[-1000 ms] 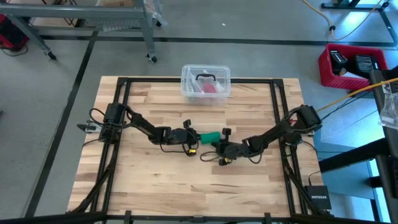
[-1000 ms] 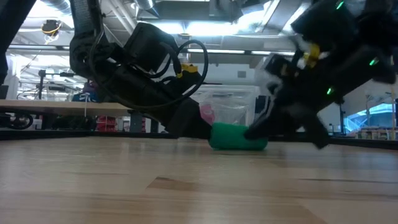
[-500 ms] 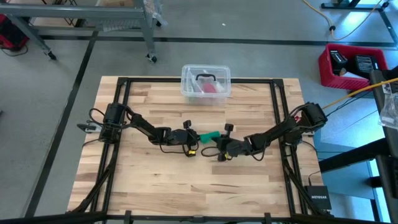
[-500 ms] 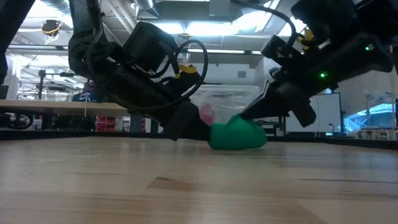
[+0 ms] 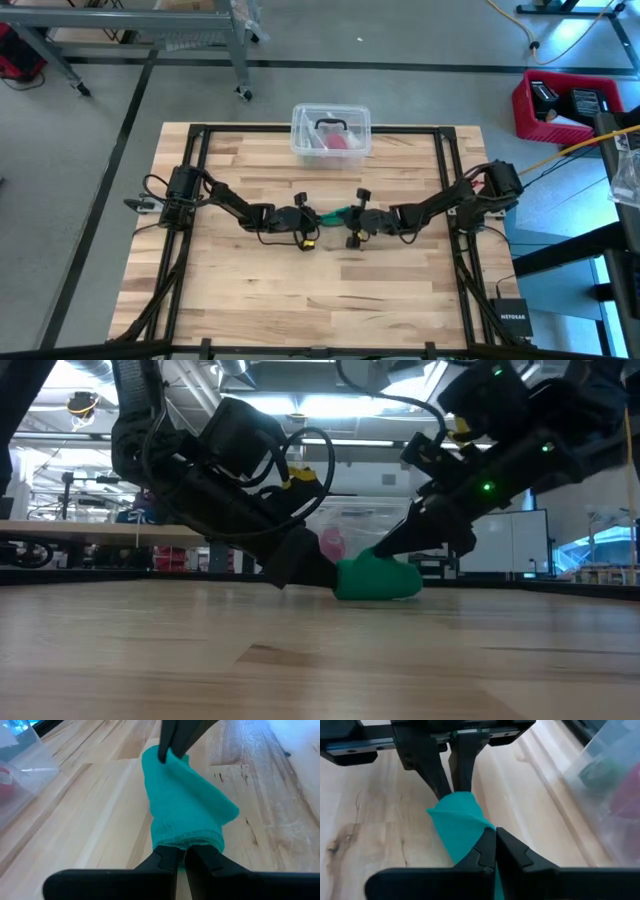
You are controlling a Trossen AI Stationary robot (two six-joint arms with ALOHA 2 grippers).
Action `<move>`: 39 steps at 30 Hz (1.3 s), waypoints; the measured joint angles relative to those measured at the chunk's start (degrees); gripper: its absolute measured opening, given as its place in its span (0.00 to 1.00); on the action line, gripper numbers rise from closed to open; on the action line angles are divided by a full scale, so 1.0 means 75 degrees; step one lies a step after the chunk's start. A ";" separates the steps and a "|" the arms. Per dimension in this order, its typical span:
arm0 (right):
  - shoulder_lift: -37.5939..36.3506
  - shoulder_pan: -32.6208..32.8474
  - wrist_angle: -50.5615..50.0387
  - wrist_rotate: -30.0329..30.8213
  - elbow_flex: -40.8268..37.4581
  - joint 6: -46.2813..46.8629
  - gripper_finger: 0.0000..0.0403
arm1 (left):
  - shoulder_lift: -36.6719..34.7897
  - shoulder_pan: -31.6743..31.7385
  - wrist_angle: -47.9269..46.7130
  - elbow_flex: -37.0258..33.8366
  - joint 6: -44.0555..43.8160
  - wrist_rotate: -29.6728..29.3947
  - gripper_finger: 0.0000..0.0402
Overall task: Roll bandage
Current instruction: Roll the green bandage
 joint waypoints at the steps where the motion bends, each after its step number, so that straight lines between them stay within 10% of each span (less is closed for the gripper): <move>1: 0.0029 -0.0079 0.0018 -0.0150 0.0004 0.0010 0.03 | 0.0000 -0.0003 -0.0003 0.0000 -0.0040 0.0011 0.03; 20: 0.0399 -0.0549 -0.0307 -0.1118 0.0056 0.0407 0.02 | -0.0045 -0.0156 -0.0390 0.0017 -0.2741 0.0015 0.16; 32: 0.0422 -0.0552 -0.0309 -0.1092 0.0030 0.0428 0.01 | -0.1317 -0.0494 -0.2909 -0.0025 -0.2424 0.0209 0.16; 39: 0.0427 -0.0551 -0.0251 -0.1096 0.0021 0.0385 0.01 | -0.1768 -0.0648 -0.1557 0.0058 -0.1636 0.0127 0.16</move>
